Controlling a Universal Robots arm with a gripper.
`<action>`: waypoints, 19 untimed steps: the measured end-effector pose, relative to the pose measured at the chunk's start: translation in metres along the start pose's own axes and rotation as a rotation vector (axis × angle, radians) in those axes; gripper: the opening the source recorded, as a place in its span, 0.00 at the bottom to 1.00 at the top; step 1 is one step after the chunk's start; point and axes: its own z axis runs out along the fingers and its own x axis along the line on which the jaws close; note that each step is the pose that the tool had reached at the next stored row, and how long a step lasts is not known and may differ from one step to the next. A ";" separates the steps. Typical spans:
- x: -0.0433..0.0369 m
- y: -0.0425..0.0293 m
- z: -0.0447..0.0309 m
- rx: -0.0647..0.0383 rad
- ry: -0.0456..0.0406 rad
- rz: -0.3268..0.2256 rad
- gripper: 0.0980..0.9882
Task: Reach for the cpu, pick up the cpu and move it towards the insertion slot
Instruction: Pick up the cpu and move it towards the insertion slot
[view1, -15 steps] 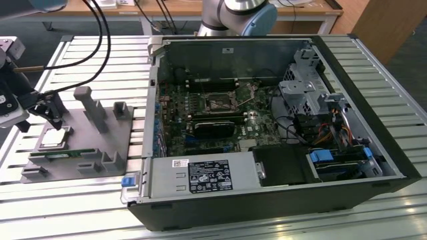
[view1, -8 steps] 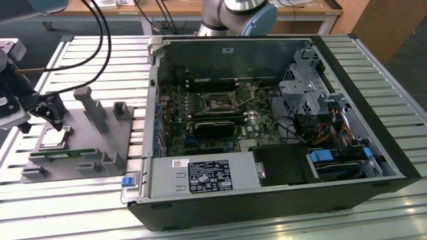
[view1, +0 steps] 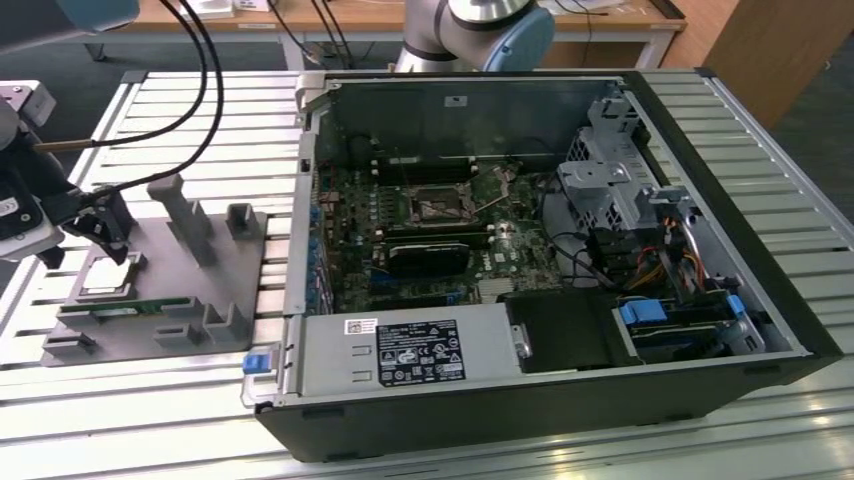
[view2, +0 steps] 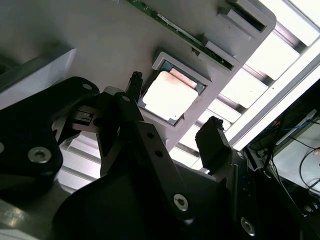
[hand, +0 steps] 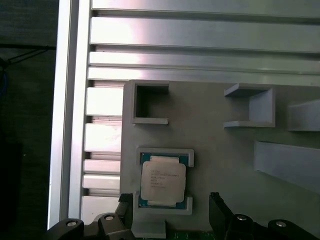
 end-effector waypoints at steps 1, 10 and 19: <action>0.0000 0.0000 0.0005 0.000 -0.0001 0.000 0.68; 0.0000 -0.0002 0.0054 0.000 0.0001 0.000 0.68; -0.0001 -0.0004 0.0085 0.000 -0.0001 0.000 0.68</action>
